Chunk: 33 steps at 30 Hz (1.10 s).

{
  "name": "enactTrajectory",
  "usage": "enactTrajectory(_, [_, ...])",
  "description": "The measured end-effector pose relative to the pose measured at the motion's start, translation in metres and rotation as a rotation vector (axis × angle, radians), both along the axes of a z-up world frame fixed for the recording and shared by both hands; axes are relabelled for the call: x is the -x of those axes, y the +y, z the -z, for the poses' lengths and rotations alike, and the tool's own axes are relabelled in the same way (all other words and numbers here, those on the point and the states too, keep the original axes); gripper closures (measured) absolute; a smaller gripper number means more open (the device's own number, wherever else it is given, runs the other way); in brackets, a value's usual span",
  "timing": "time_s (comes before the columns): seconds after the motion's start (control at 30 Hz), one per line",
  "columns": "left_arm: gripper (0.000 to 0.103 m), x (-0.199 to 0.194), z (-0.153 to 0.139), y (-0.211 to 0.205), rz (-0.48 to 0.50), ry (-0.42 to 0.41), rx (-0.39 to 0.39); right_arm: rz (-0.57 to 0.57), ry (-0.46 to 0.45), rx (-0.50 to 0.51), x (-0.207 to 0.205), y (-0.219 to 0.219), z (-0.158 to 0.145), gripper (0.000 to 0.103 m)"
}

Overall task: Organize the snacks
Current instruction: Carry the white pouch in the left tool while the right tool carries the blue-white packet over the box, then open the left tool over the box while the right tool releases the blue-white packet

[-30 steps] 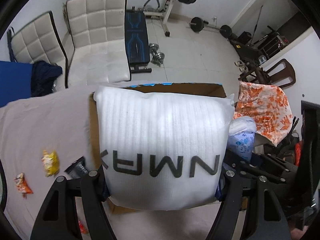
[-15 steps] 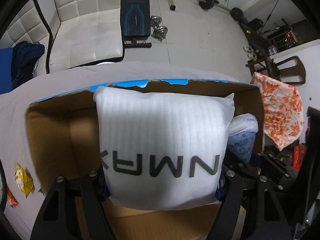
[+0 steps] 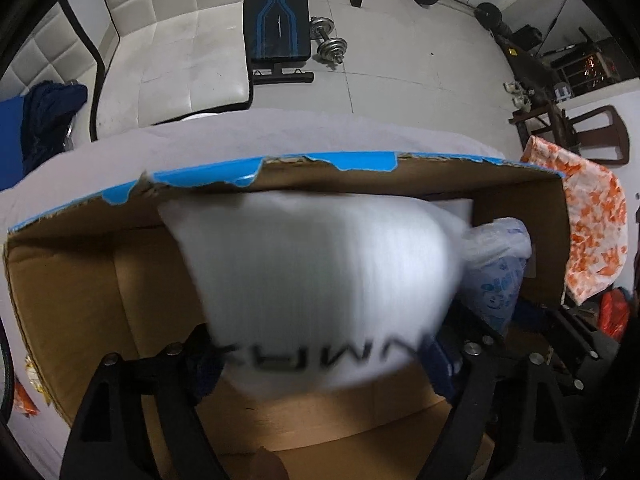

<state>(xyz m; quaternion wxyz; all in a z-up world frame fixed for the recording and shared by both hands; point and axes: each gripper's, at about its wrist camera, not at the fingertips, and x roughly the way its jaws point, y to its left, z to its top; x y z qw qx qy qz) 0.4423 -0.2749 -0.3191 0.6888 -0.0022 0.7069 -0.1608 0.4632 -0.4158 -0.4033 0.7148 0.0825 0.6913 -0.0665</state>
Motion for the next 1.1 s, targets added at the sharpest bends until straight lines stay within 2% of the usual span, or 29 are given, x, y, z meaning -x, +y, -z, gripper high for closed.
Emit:
enactTrajectory(0.07, [0.018,0.000,-0.003,-0.001,0.009,-0.023,-0.009,-0.010,0.004,-0.002,0.001,0.002,-0.001,0.041])
enactTrajectory(0.13, [0.007,-0.001,-0.006,0.001,0.016,-0.037,-0.008,-0.012,0.001,-0.003,0.002,0.002,0.000,0.039])
enactTrajectory(0.17, [0.006,0.000,-0.010,0.001,0.021,-0.045,0.004,-0.009,0.000,-0.007,0.002,0.002,-0.001,0.038])
enactTrajectory(0.23, [0.005,0.000,-0.015,0.001,0.026,-0.058,0.009,-0.009,-0.004,-0.002,0.002,0.001,-0.003,0.027])
enactTrajectory(0.37, [0.001,0.004,-0.026,0.005,0.022,-0.092,0.006,-0.013,-0.012,0.008,0.004,0.004,-0.010,0.021])
enactTrajectory(0.43, [0.001,0.006,-0.030,0.009,0.010,-0.101,0.015,-0.018,-0.016,0.012,0.007,0.006,-0.014,0.002])
enactTrajectory(0.47, [0.001,0.007,-0.032,0.011,0.004,-0.107,0.018,-0.023,-0.023,0.013,0.009,0.007,-0.017,0.000])
enactTrajectory(0.77, [0.000,0.043,-0.063,0.031,-0.005,-0.196,0.007,-0.016,-0.080,0.036,0.059,0.020,-0.050,0.000])
enactTrajectory(1.1, [0.001,0.104,-0.120,0.058,-0.020,-0.317,0.000,-0.012,-0.183,0.063,0.138,0.033,-0.114,0.000])
